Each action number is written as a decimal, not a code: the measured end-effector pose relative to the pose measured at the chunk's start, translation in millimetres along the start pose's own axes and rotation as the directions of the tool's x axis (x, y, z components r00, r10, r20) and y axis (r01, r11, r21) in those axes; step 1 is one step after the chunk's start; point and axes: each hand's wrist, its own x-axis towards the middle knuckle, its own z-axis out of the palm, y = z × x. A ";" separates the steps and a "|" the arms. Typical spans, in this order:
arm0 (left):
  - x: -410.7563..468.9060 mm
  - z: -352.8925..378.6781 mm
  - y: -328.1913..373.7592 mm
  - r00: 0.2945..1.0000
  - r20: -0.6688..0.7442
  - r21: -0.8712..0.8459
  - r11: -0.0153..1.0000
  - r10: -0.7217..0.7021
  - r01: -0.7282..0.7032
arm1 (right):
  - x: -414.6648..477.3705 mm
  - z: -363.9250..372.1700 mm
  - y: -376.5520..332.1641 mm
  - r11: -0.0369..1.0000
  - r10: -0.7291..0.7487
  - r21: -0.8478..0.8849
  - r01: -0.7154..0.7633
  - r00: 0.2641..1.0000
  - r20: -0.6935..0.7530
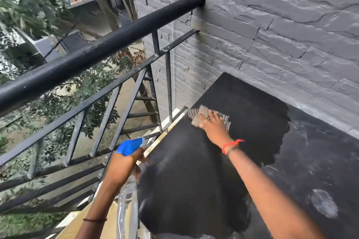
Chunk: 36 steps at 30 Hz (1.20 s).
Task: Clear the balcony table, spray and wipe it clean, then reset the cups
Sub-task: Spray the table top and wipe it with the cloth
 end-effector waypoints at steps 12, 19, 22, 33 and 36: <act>-0.4 1.3 2.3 0.999 -0.038 -0.003 1.000 0.002 -0.002 | -59.0 27.5 -64.3 0.922 -0.387 0.057 0.383 0.915 0.115; -2.6 -5.7 1.9 0.999 -0.049 -0.019 1.000 -0.005 0.004 | -20.2 -9.6 25.0 1.000 -0.026 0.016 0.025 0.998 0.053; -5.1 -9.8 -1.5 0.999 -0.049 -0.003 1.000 -0.008 0.008 | 23.8 -0.3 11.0 1.000 0.027 -0.012 -0.026 0.996 0.084; -16.1 -23.8 1.8 0.996 -0.090 -0.052 0.998 0.029 -0.034 | -164.6 78.0 -191.0 0.927 -0.370 -0.010 0.376 0.915 0.161; -18.7 -28.0 2.5 0.995 -0.088 -0.051 0.997 0.055 -0.060 | -230.1 75.3 -168.5 0.935 -0.352 0.093 0.342 0.925 0.144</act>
